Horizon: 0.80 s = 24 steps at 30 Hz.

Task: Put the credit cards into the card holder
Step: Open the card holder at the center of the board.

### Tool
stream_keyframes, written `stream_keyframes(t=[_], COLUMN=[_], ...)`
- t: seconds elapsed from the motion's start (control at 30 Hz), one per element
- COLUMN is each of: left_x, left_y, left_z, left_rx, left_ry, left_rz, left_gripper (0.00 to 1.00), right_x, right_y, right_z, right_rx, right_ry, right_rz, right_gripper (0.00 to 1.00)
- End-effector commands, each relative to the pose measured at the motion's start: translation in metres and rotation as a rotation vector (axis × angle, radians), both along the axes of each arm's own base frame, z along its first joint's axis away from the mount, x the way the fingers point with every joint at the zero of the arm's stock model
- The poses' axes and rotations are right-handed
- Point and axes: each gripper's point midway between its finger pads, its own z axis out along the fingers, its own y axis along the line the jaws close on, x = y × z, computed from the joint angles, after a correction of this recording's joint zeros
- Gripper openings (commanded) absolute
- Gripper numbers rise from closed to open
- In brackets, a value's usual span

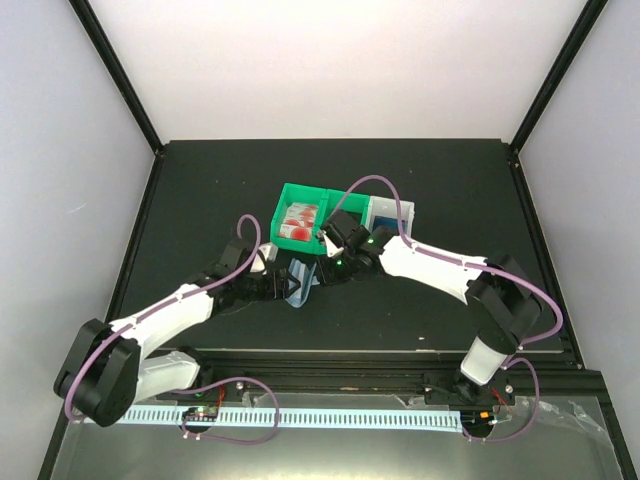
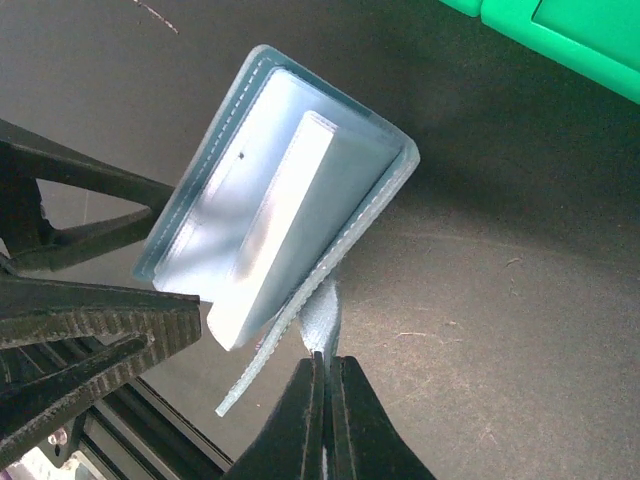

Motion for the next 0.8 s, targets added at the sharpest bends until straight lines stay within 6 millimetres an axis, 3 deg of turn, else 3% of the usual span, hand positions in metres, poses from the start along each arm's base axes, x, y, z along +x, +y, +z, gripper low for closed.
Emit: stream_keyframes(t=[0.0, 0.3, 0.63, 0.7, 0.77], left_x=[0.015, 0.016, 0.016, 0.016, 0.015], left_y=[0.0, 0.003, 0.001, 0.001, 0.0], left_z=[0.015, 0.007, -0.001, -0.003, -0.004], left_rx=[0.043, 0.08, 0.087, 0.089, 0.089], left_ry=[-0.053, -0.05, -0.035, -0.029, -0.026], left_rz=[-0.009, -0.017, -0.037, -0.04, -0.045], left_gripper=[0.66, 0.36, 0.18, 0.13, 0.1], right_x=[0.007, 0.016, 0.025, 0.029, 0.033], right_y=[0.002, -0.012, -0.033, -0.042, -0.048], right_z=[0.0, -0.015, -0.035, -0.036, -0.028], right_rx=[-0.013, -0.096, -0.207, -0.245, -0.253], right_ry=[-0.016, -0.046, -0.078, -0.108, -0.142], right_rz=[0.005, -0.04, -0.104, -0.132, -0.154], right_gripper=[0.01, 0.01, 0.01, 0.07, 0.19])
